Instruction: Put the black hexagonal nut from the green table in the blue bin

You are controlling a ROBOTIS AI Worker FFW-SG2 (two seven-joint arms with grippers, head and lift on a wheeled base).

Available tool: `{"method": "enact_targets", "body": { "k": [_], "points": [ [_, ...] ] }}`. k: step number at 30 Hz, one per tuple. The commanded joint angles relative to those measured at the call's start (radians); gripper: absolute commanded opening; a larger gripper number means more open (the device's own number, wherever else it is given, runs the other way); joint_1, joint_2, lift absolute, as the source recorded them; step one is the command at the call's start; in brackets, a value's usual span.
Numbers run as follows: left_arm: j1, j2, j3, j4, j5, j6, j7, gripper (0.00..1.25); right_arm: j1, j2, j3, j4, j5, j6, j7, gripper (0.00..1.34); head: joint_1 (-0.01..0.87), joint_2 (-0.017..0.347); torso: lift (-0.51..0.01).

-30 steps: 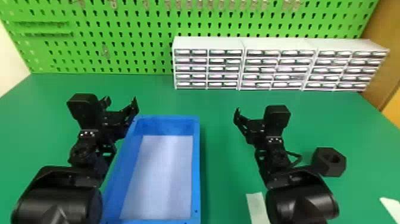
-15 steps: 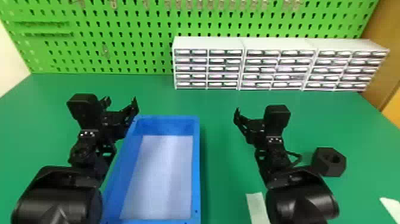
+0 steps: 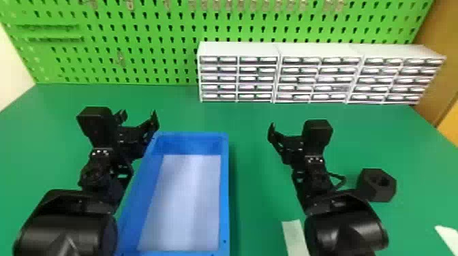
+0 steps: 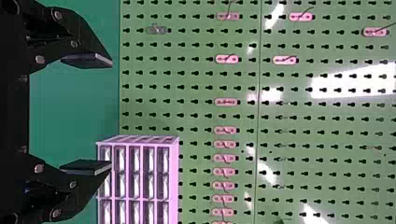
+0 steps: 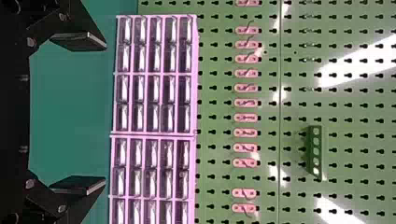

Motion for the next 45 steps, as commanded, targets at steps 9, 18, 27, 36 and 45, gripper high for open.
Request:
{"method": "enact_targets", "body": {
  "k": [9, 18, 27, 36, 45],
  "points": [
    [0.001, 0.000, 0.001, 0.000, 0.000, 0.000, 0.000, 0.77, 0.000, -0.001, 0.000, 0.000, -0.008, 0.006, 0.000, 1.07, 0.686, 0.052, -0.097],
    [0.001, 0.000, 0.002, 0.000, 0.000, 0.000, 0.000, 0.77, 0.000, -0.009, -0.006, -0.029, -0.011, 0.048, 0.003, 1.07, 0.686, 0.052, -0.097],
    [0.001, 0.000, 0.002, 0.000, 0.000, 0.000, 0.000, 0.77, -0.011, -0.021, -0.058, -0.067, 0.014, 0.080, 0.055, 1.07, 0.686, 0.052, -0.097],
    [0.001, 0.000, 0.002, 0.000, 0.000, 0.000, 0.000, 0.77, -0.034, -0.059, -0.101, -0.127, 0.029, 0.149, 0.083, 1.07, 0.686, 0.052, -0.097],
    [0.003, 0.000, 0.004, 0.000, 0.000, 0.000, 0.000, 0.77, -0.059, -0.105, -0.161, -0.167, 0.006, 0.253, 0.117, 1.07, 0.686, 0.052, -0.097]
  ]
}}
